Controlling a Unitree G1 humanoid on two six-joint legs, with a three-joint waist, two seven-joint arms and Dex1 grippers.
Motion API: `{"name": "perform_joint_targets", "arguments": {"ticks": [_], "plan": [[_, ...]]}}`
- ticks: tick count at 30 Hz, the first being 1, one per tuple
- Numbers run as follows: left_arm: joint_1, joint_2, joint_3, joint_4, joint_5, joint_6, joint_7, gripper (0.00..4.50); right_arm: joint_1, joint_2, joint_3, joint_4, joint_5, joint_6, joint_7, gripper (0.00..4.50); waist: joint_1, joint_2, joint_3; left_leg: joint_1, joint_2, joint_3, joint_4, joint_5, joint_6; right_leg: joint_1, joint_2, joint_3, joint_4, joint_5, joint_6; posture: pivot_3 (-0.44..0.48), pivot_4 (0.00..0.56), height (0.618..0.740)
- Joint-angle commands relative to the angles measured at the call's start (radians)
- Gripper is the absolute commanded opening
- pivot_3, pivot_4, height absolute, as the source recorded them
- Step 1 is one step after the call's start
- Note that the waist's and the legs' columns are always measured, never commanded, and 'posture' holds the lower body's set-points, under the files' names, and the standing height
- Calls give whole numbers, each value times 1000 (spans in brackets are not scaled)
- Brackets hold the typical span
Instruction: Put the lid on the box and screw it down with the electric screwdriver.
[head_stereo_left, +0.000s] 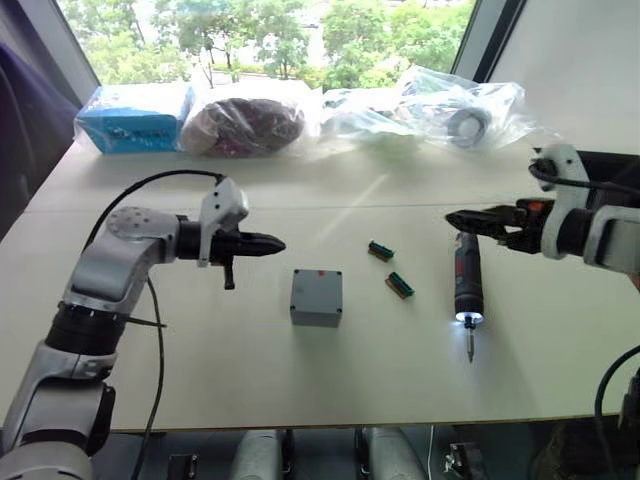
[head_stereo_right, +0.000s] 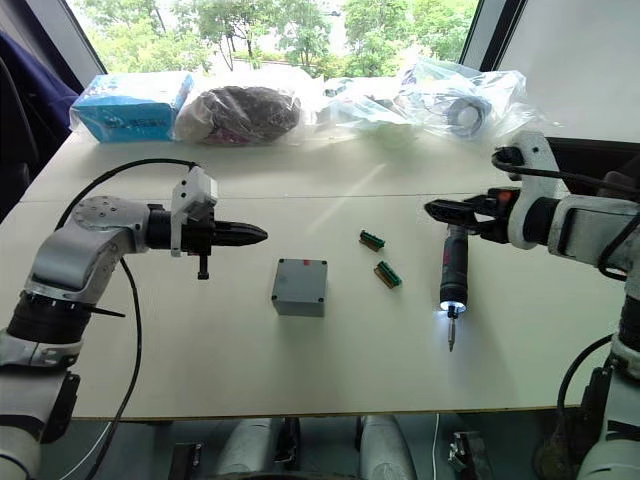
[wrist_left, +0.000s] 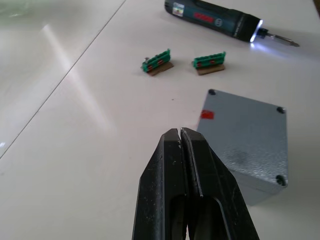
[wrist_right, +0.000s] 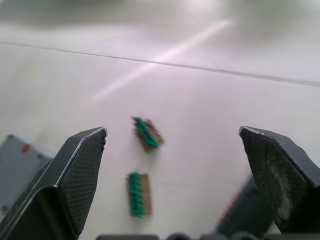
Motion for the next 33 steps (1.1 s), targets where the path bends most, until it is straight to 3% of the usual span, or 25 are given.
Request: {"name": "perform_joint_targets", "arguments": {"ticks": [1, 10, 20, 29, 33], "plan": [[34, 7, -2, -4, 31, -25, 14, 0, 118, -102, 220, -219, -202, -174, 134, 4439, -1, 0, 0, 0, 0, 0, 0, 0, 0, 0, 0, 0, 0, 0, 0, 0, 150, 740], [141, 13, -42, -122, 46, 10, 38, 0, 230, 12, 416, -314, -310, -255, 193, 4439, -3, -2, 0, 0, 0, 1, 2, 1, -1, 0, -1, 0, 2, 0, 0, 0, 150, 740], [110, -57, -132, -65, 130, -67, 58, 0, 143, 180, 599, -252, -439, -279, 223, 4439, 1, -3, 0, 1, -2, 0, 2, 1, -2, 1, -1, 0, 2, 0, 0, 0, 150, 740], [29, -165, -138, 60, 158, -139, 75, 0, 149, 254, 598, -287, -411, -232, 263, 4439, 16, -3, 0, 1, -3, 0, 5, 1, -2, 1, -1, 0, 3, 0, 0, 0, 150, 740], [21, -157, -132, 92, 185, -166, 80, 0, 149, 245, 582, -299, -422, -213, 269, 4439, 17, -3, 0, 0, -2, -1, 10, 0, 0, 3, 0, -1, 5, 0, 0, 0, 150, 740]]}}
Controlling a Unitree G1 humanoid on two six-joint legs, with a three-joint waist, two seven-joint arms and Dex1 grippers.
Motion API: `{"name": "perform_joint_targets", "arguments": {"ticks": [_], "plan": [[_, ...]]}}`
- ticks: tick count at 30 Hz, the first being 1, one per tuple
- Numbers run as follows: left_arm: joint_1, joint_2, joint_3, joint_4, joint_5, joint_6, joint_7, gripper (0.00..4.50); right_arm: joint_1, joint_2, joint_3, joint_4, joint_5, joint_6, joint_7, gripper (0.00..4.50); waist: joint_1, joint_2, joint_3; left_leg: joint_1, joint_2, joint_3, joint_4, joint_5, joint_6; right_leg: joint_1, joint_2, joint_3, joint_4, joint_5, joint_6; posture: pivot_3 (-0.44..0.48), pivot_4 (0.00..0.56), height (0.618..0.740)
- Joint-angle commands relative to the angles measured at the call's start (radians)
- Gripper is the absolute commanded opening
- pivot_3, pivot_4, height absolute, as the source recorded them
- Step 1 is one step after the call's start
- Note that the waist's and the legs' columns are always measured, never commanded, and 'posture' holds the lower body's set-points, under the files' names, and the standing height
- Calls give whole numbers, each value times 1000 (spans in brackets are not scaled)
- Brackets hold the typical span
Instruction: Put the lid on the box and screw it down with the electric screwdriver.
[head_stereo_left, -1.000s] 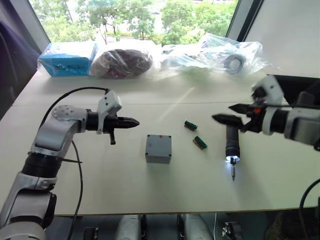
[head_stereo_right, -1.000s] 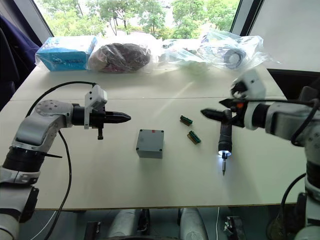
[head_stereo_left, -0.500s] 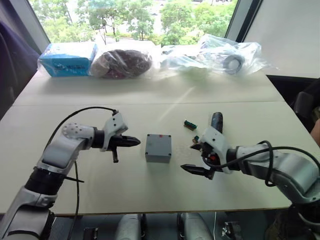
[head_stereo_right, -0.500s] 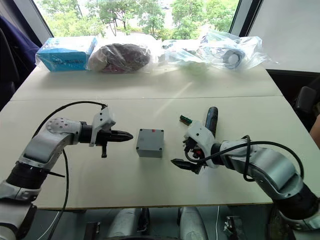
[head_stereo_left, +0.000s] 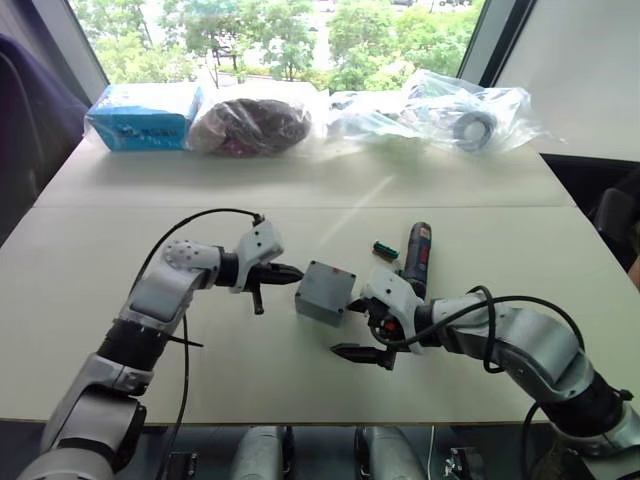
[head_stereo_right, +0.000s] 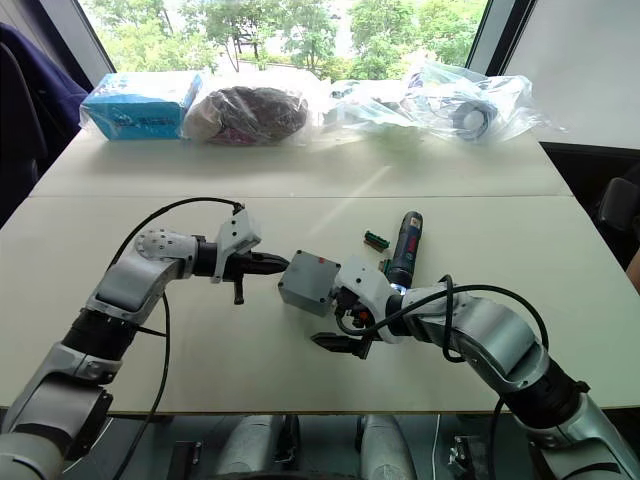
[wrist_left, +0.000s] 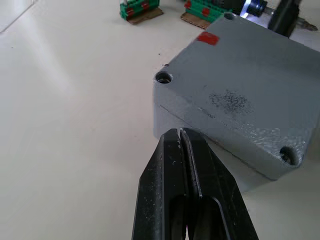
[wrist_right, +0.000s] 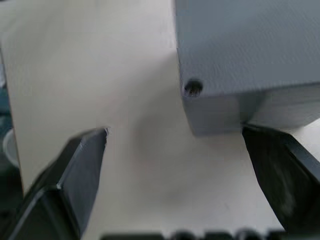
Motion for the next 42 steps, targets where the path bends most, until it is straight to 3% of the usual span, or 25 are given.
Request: {"name": "perform_joint_targets", "arguments": {"ticks": [1, 7, 12, 21, 27, 42], "plan": [[-11, 24, 19, 0, 16, -32, -6, 0, -5, -31, -52, -58, 5, 3, 19, 4439, 0, 0, 0, 0, 0, 0, 1, 0, 0, 0, 0, 0, 0, 0, 0, 0, 150, 740], [35, 124, 39, -62, 5, -5, -56, 0, -34, -131, -112, -61, -14, -14, 76, 4439, -1, 0, 0, 0, 2, 0, 2, 0, 1, 1, 0, 0, 0, 0, 0, 0, 150, 740], [118, 191, 47, -212, -50, 81, -105, 0, -120, -181, -43, 75, -163, -153, 140, 4439, -6, 0, 0, 0, 3, 0, 2, -1, 1, 1, 0, 0, 1, 0, 0, 0, 150, 740], [153, 130, 16, -294, -53, 146, -49, 0, -228, -86, 104, 292, -354, -371, 280, 4439, 0, 0, 0, 0, 1, 0, 3, -1, 1, 1, 0, 0, 1, 0, 0, 0, 150, 740], [128, 80, 26, -251, -28, 113, 17, 0, -193, -89, 124, 223, -352, -358, 373, 4439, 1, 0, 0, 0, 1, 0, 4, -1, 1, 2, 0, 0, 1, 0, 0, 0, 150, 740], [87, 37, 29, -168, -17, 61, 63, 0, -123, -35, 79, 94, -329, -217, 333, 4439, 2, 0, 0, 0, 1, 0, 4, -1, 1, 2, 0, -1, 1, 0, 0, 0, 150, 740]]}}
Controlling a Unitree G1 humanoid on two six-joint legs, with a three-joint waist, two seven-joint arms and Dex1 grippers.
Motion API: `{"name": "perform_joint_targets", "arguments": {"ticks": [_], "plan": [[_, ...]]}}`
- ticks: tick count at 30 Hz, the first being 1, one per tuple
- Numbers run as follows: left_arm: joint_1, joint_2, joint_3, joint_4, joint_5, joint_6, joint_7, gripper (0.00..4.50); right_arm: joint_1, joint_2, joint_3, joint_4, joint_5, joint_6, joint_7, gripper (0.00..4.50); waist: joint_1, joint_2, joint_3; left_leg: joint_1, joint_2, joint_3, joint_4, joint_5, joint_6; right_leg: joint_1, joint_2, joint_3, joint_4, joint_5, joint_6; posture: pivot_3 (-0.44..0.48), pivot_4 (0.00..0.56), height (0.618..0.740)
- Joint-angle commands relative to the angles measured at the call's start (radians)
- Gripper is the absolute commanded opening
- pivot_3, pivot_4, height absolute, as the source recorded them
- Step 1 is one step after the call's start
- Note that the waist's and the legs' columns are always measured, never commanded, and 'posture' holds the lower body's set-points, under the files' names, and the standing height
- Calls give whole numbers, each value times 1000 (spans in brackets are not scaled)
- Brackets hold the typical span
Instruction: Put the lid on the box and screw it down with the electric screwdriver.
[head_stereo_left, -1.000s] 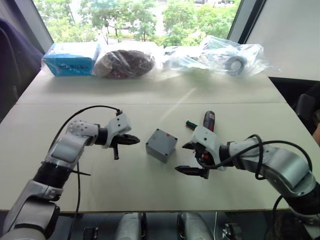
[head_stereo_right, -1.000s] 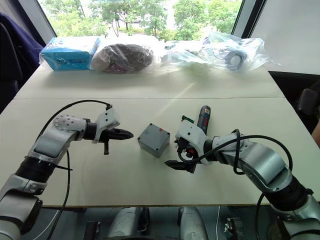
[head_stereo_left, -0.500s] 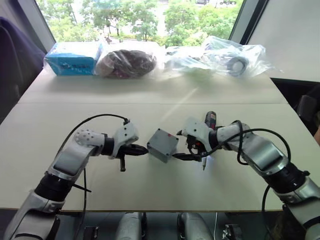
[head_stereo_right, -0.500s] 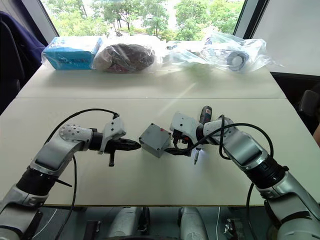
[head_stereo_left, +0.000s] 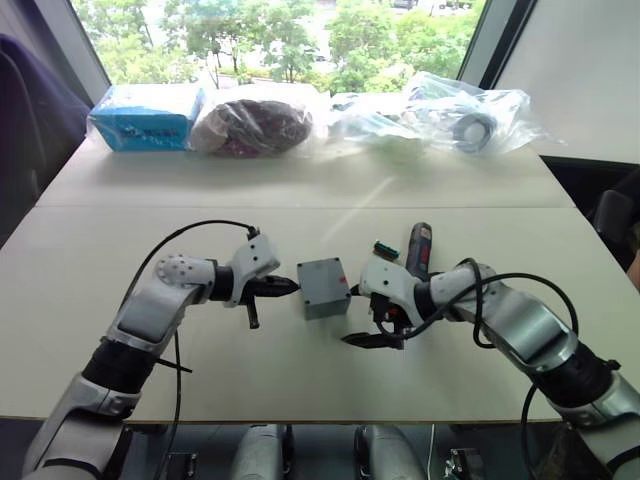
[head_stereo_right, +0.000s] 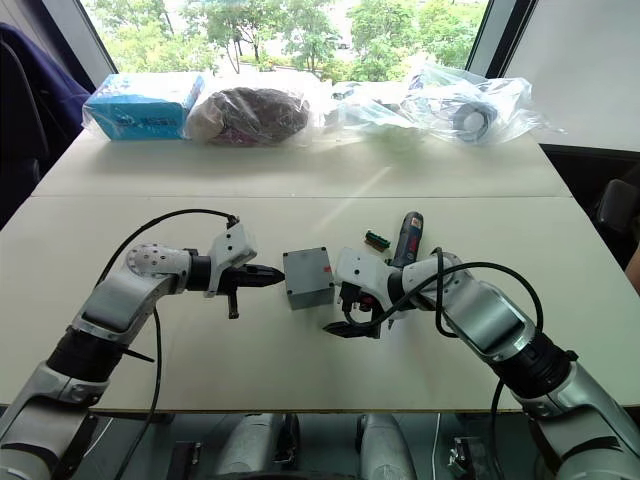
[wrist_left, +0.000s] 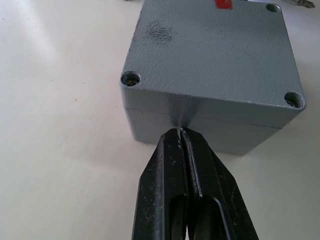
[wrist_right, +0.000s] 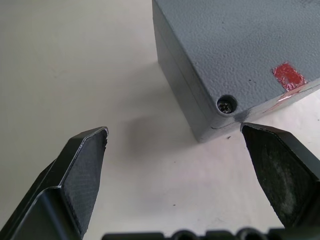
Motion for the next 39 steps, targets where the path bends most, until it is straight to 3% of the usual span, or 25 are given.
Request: {"name": "perform_joint_targets", "arguments": {"ticks": [1, 12, 16, 19, 21, 30, 33, 37, 39], "plan": [[-32, -21, 18, 9, 1, -33, 14, 0, 2, 24, -27, -63, 21, 14, -11, 4439, 1, 0, 0, 0, 0, 0, 0, 0, 0, 0, 0, 0, 0, 0, 0, 0, 150, 740], [-39, 3, 19, 18, -6, -34, -18, 0, 2, 25, -44, -80, 14, 43, -27, 4439, -1, 0, 0, 0, 0, 0, 0, 0, 0, 0, 0, 0, 0, 0, 0, 0, 150, 740], [-36, 74, 38, 3, -16, -20, -74, 0, -7, -29, -165, -70, 70, 70, -3, 4439, -1, 0, 0, 0, 0, 0, 0, 0, 0, 0, 0, 0, 0, 0, 0, 0, 150, 740], [-72, 89, 101, 20, -67, 5, -83, 0, -76, -19, -367, 45, 145, 124, -34, 4439, 0, 0, 0, 0, 0, 0, 0, 0, 0, 0, 0, 0, 0, 0, 0, 0, 150, 740], [-102, 70, 142, 19, -122, 44, -82, 0, -135, 2, -413, 161, 112, 92, -93, 4439, 1, 0, 0, 0, 1, 0, 1, 0, 0, 0, 0, 0, 0, 0, 0, 0, 150, 740], [-143, 24, 132, -35, -168, 103, -74, 0, -204, 30, -246, 420, -52, -101, -84, 4439, -7, 0, 0, 0, -1, 1, 0, 0, 0, 0, 0, 0, 0, 0, 0, 0, 150, 740], [-120, 14, 125, -55, -165, 103, -56, 0, -262, 59, -204, 537, -103, -143, -87, 3806, -13, 0, 0, 0, -1, 1, 0, 0, 0, 0, 0, 0, 1, 1, 0, 0, 150, 740], [-92, 11, 129, -93, -175, 123, -33, 0, -311, 78, -159, 641, -162, -170, -73, 2430, -22, 0, 0, 0, 0, 0, 0, 0, 0, 0, 0, 0, 2, 1, 1, 0, 150, 740], [-85, 12, 134, -102, -178, 128, -23, 0, -331, 93, -152, 689, -183, -179, -75, 2430, -23, 0, 0, 0, 0, 0, 0, 0, 0, 0, 0, 0, 2, 1, 1, 0, 150, 740]]}}
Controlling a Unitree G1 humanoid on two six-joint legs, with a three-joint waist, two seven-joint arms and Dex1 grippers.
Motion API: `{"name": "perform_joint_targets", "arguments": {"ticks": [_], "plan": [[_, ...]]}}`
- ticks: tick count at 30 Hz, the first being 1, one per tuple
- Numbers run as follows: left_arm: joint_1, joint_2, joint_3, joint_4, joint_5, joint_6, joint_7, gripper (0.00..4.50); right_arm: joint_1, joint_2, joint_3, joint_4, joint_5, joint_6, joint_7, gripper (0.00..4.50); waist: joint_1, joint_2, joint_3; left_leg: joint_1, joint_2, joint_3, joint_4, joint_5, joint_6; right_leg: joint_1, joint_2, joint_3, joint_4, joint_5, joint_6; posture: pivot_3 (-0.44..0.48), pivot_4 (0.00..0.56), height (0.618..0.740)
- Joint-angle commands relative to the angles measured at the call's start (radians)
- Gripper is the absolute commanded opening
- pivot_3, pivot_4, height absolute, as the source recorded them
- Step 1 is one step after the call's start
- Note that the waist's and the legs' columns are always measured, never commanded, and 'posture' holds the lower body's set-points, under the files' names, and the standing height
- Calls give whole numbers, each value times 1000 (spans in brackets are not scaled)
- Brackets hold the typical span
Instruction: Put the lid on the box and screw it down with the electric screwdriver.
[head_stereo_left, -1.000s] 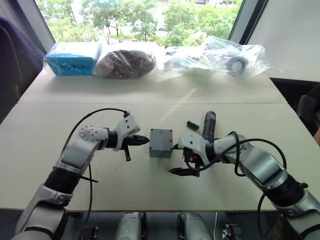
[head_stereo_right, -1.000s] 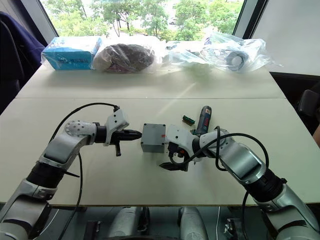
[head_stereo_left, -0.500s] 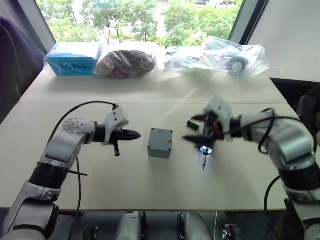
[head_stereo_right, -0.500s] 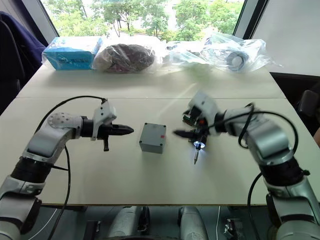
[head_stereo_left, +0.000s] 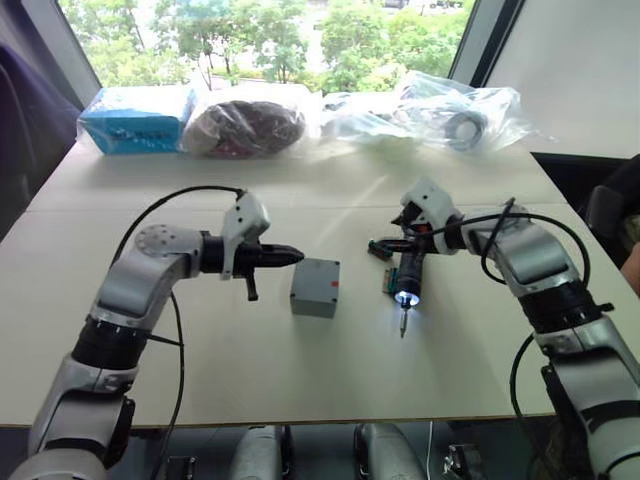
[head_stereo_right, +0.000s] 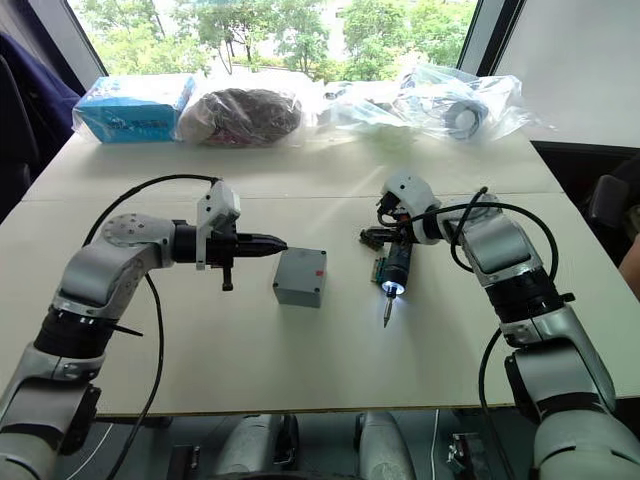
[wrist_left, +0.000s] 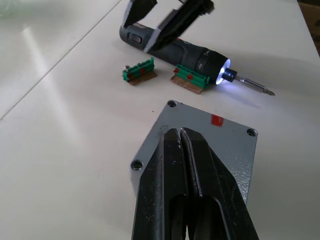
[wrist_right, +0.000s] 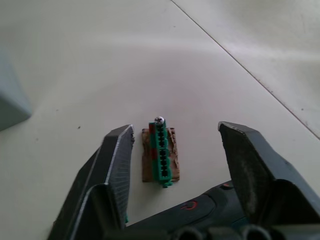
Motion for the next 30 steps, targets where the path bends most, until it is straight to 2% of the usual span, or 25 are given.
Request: {"name": "perform_joint_targets", "arguments": {"ticks": [1, 8, 25, 28, 29, 30], "plan": [[-3, 4, 25, -47, -19, 10, 20, 0, -42, 25, 5, 66, -42, -20, -1, 2430, 0, 0, 0, 0, 0, 0, 0, 0, 0, 0, 0, 0, 0, 0, 0, 0, 150, 740], [17, 6, 26, -79, -30, 22, 42, 0, -72, 74, 29, 116, -71, -33, 55, 2430, -2, 0, 0, 0, 0, 0, 0, 0, 0, 0, 0, 0, 0, 0, 0, 0, 150, 740], [26, 13, 4, -70, -14, 0, 53, 0, -102, 136, 10, 187, -108, -49, 54, 2430, -2, 0, 0, 0, 0, 0, 0, 1, -1, -1, 0, 0, 1, 0, 0, 0, 150, 740], [25, 13, -1, -66, -12, -4, 53, 0, -105, 145, 3, 196, -111, -53, 48, 1756, -2, 0, 0, 0, 0, 0, 0, 1, -1, -1, 0, 0, 1, 0, 0, 0, 150, 740], [25, 13, -1, -65, -12, -5, 53, 0, -106, 146, 1, 199, -113, -55, 47, 1269, -2, 0, 0, 0, 0, 0, 0, 1, -1, -1, 0, 0, 1, 0, 0, 0, 150, 740], [25, 14, -2, -66, -12, -5, 53, 0, -106, 147, 0, 201, -114, -56, 45, 963, -1, 0, 0, 0, 0, 0, 0, 1, -1, -1, 0, 0, 1, 0, 0, 0, 150, 740]]}}
